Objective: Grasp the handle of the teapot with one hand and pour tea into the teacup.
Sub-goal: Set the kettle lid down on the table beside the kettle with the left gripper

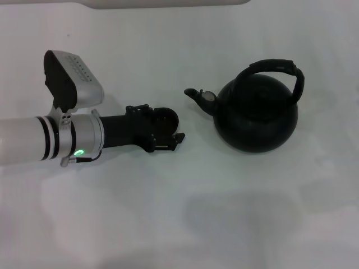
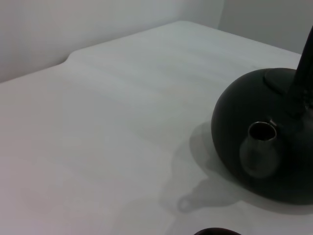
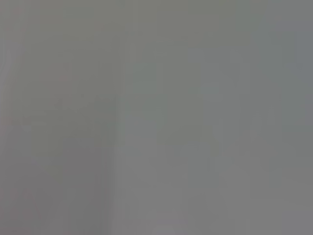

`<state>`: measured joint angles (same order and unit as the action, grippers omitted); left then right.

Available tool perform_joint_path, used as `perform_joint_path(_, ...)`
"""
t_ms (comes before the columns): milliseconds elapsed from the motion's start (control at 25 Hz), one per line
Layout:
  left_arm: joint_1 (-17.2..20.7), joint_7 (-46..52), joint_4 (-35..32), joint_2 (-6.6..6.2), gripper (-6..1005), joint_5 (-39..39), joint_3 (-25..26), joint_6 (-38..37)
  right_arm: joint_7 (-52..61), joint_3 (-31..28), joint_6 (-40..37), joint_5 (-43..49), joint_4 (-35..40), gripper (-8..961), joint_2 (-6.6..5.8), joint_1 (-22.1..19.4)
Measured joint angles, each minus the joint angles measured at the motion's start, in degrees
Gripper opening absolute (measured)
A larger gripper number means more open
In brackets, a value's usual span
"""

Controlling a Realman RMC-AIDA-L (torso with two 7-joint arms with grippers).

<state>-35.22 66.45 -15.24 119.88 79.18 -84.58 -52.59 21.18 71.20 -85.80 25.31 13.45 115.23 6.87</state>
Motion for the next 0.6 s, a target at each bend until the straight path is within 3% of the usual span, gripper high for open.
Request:
perform_joint_path(160,0.5,0.1,-0.6,-0.07,873,-0.1,0.0,0.0,0.0,0.0,0.0,0.0,0.0,713,-0.01,0.0)
perform_joint_path(600,9.1,2.7,-13.3,-0.73,874,0.5,-2.5,0.5,0.0,0.1,0.1,0.0,0.0,709,-0.06,0.0)
